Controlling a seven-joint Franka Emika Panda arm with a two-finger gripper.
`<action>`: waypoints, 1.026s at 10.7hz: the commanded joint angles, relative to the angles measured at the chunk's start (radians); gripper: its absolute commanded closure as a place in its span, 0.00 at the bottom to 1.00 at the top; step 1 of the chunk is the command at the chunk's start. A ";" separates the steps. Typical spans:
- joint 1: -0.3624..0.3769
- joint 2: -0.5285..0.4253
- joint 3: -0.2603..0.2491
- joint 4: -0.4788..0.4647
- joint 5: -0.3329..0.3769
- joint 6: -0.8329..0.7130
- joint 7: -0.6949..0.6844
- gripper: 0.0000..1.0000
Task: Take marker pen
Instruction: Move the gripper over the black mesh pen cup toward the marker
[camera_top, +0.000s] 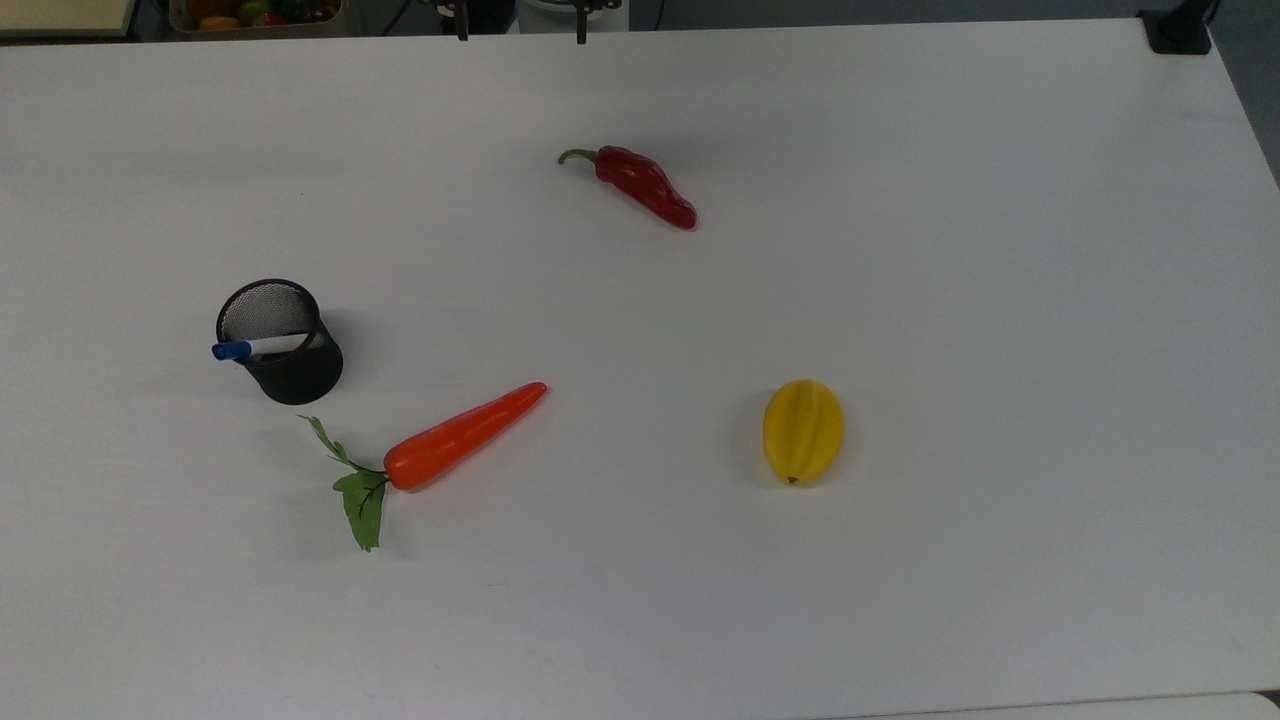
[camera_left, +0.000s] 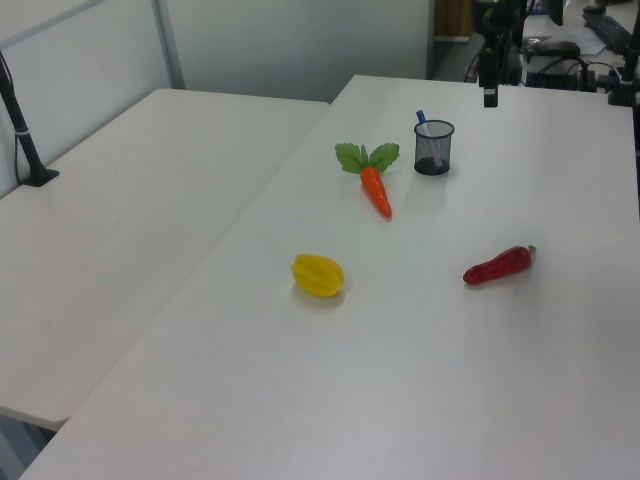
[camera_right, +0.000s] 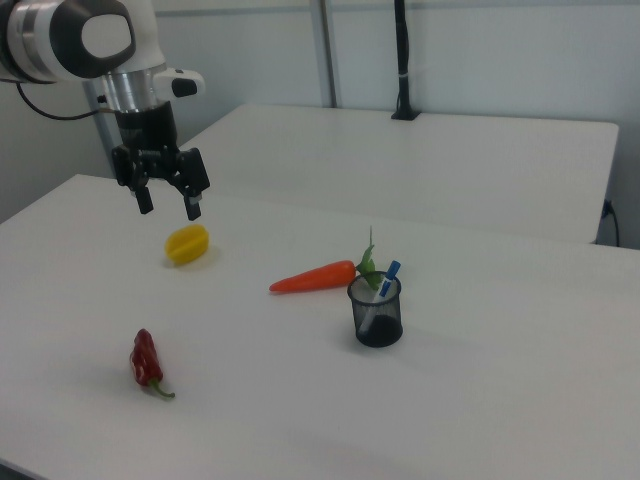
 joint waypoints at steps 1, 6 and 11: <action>0.004 -0.008 -0.003 -0.014 -0.009 0.031 0.022 0.00; -0.004 -0.008 -0.015 -0.014 -0.009 0.051 0.020 0.00; -0.170 0.053 -0.018 0.035 -0.009 0.122 0.020 0.00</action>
